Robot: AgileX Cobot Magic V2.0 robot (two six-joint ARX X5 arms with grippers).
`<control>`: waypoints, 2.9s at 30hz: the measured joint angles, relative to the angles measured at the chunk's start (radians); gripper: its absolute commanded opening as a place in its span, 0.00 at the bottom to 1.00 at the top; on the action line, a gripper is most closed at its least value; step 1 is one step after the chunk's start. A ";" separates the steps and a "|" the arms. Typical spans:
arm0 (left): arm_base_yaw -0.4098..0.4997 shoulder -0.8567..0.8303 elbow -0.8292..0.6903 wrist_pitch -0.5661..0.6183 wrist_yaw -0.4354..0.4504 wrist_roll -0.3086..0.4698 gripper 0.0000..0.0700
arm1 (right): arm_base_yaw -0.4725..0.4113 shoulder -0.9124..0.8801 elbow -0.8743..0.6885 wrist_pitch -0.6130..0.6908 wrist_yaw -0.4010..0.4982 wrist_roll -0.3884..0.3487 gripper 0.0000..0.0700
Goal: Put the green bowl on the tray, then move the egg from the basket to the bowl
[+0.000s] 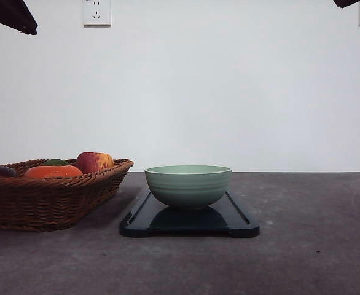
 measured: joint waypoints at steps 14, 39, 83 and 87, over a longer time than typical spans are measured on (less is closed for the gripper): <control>0.213 -0.207 -0.292 0.261 -0.005 0.120 0.00 | 0.000 0.000 0.000 0.004 0.000 0.000 0.02; 0.429 -0.765 -0.795 0.397 -0.107 0.206 0.00 | 0.000 -0.001 -0.001 0.005 0.000 0.000 0.02; 0.429 -0.765 -0.795 0.397 -0.107 0.207 0.00 | -0.354 -0.712 -0.834 0.466 0.109 -0.085 0.02; 0.430 -0.765 -0.795 0.397 -0.106 0.207 0.00 | -0.363 -0.711 -0.834 0.460 0.109 -0.085 0.02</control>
